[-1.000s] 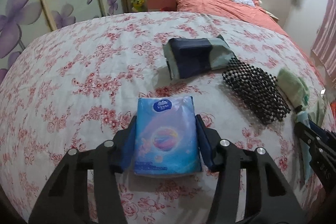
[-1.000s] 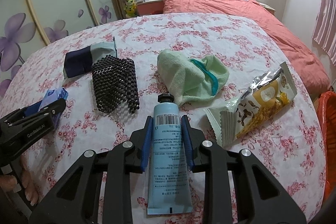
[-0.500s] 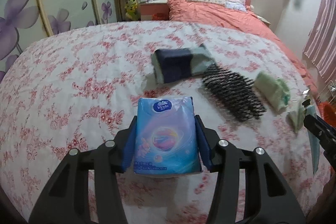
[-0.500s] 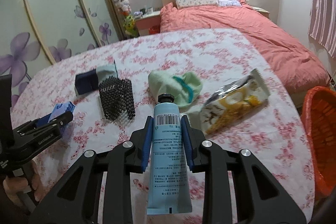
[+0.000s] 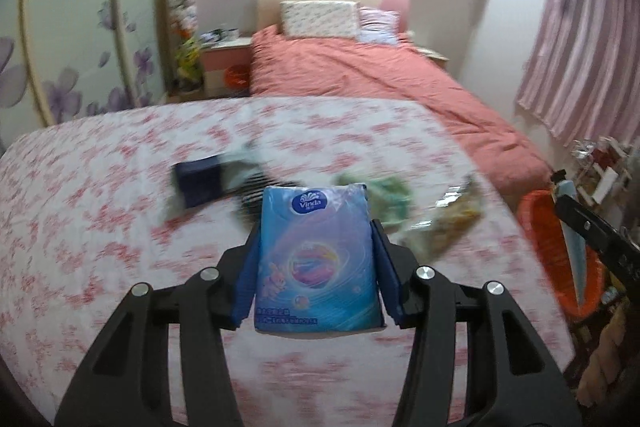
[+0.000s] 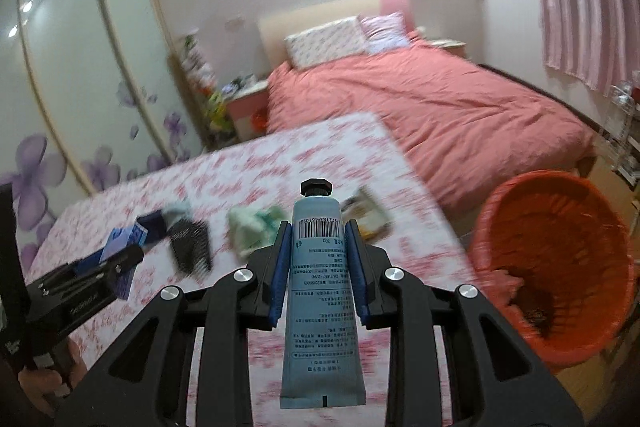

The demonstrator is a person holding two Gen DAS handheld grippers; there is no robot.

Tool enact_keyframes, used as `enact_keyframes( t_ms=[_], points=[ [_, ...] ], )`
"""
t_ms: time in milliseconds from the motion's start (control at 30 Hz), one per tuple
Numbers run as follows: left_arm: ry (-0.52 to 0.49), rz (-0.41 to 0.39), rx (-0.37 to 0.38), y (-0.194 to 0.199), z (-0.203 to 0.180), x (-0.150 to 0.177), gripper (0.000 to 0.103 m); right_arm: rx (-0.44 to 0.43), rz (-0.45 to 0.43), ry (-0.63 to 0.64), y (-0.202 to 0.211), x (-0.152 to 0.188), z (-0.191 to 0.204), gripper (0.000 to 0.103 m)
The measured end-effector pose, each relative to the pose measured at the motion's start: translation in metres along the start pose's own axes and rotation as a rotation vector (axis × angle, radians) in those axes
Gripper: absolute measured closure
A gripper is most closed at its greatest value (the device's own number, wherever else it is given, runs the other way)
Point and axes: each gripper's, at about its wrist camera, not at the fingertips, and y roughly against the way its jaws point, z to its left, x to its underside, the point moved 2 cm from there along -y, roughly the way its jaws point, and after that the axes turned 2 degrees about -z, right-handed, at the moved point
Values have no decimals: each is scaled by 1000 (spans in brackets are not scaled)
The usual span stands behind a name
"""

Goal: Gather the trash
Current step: 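Carry the tissue pack and tube over the orange basket while both tools open to drop them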

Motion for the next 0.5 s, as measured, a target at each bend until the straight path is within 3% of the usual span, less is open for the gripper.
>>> enact_keyframes(
  t_ms=[200, 500],
  points=[
    [-53, -5, 137, 5, -73, -5, 53, 105, -65, -82, 25, -5, -57, 75],
    [-171, 6, 343, -1, -191, -1, 53, 197, -97, -207, 37, -2, -131, 75]
  ],
)
